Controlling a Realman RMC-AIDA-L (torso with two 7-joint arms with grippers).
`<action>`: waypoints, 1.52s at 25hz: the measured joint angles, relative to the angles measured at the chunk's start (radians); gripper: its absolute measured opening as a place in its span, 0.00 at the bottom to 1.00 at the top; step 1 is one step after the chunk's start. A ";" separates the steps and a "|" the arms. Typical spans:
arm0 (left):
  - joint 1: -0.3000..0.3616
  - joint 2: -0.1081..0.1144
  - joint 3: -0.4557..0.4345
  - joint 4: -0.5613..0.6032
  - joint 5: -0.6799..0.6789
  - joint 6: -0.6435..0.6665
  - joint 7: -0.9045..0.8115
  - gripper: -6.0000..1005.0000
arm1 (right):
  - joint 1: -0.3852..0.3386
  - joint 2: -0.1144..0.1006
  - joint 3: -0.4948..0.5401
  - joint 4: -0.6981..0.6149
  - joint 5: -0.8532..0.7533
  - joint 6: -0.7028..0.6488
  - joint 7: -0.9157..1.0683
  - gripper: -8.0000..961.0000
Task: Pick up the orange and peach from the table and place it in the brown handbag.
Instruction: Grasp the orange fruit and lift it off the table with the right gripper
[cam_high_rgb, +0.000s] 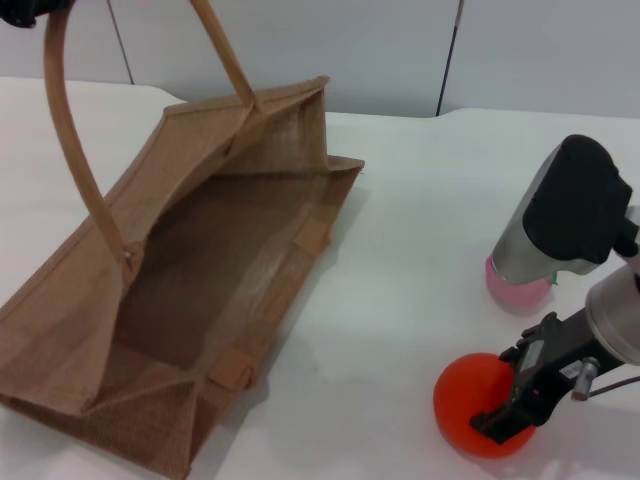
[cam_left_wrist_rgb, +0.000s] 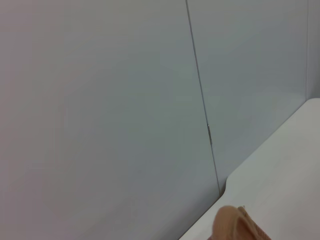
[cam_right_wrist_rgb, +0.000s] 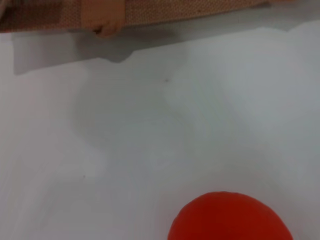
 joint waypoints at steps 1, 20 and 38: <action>-0.001 0.000 0.000 0.000 0.000 0.000 0.000 0.12 | 0.001 0.001 0.000 0.005 0.000 -0.002 0.000 0.91; -0.003 0.000 0.000 0.000 0.000 -0.002 0.000 0.12 | 0.065 0.005 0.089 0.159 0.044 -0.005 0.000 0.67; 0.003 0.000 0.000 0.000 0.000 0.003 0.000 0.12 | 0.072 0.002 0.100 0.121 0.041 0.001 -0.008 0.48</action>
